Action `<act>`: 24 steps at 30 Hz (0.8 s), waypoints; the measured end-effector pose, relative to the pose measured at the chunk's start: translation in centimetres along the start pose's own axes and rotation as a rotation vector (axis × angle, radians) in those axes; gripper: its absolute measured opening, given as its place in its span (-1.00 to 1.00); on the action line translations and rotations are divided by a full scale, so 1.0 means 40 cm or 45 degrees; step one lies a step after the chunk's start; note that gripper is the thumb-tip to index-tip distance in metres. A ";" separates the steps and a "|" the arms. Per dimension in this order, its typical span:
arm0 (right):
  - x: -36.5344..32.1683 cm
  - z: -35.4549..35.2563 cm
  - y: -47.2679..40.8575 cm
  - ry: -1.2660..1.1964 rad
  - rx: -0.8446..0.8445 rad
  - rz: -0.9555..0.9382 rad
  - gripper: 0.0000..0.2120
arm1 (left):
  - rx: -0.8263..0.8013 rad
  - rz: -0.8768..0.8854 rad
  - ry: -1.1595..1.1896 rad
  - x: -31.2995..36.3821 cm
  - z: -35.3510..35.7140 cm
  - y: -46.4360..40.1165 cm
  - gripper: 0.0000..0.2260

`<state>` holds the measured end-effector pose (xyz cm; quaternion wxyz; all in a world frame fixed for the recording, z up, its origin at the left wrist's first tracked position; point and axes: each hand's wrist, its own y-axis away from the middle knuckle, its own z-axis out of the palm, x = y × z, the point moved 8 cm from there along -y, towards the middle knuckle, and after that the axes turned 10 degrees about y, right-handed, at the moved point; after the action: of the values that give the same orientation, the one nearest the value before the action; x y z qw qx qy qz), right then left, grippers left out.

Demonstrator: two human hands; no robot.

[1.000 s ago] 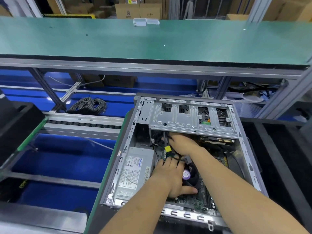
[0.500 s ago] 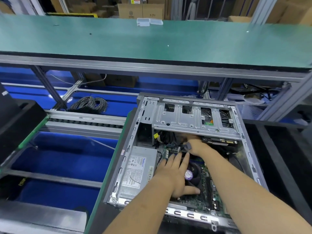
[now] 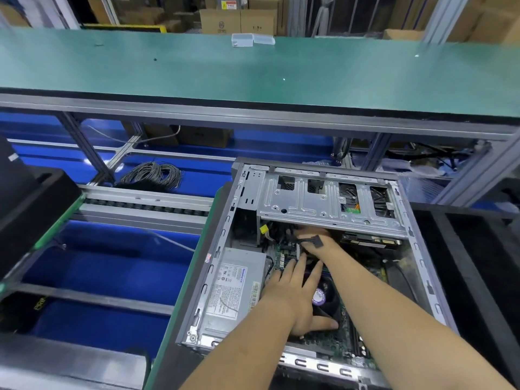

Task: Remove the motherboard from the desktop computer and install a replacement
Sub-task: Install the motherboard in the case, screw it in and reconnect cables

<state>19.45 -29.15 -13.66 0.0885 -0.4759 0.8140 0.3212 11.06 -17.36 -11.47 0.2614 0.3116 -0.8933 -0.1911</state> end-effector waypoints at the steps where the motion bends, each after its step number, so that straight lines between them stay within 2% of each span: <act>1: -0.029 -0.005 -0.006 -0.012 -0.012 -0.026 -0.78 | -0.004 -0.001 -0.003 0.000 -0.001 0.000 -0.01; 4: -0.085 -0.004 -0.019 -0.033 -0.054 -0.054 -0.62 | -0.022 -0.002 -0.008 0.001 -0.002 0.004 -0.02; 8: -0.052 0.002 -0.011 -0.019 -0.032 -0.021 -0.54 | -0.034 0.003 -0.028 0.003 -0.003 0.004 -0.03; 13: 0.009 -0.001 -0.007 -0.205 0.038 0.008 -0.67 | -0.050 0.000 -0.020 0.004 0.000 0.005 -0.06; 17: -0.032 0.009 0.004 0.005 -0.076 -0.112 -0.88 | -0.058 -0.006 -0.021 0.003 -0.002 0.008 -0.08; 19: -0.043 0.017 0.009 0.200 -0.122 -0.117 -0.74 | -0.065 -0.011 -0.027 0.004 -0.002 0.008 -0.08; 24: -0.065 0.026 -0.002 0.329 -0.167 0.012 -0.70 | -0.052 -0.038 -0.029 0.004 -0.003 0.010 -0.03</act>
<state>20.73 -26.67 -13.32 -0.0499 -0.5143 0.7980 0.3102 10.85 -17.20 -11.13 0.2547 0.3175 -0.8873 -0.2167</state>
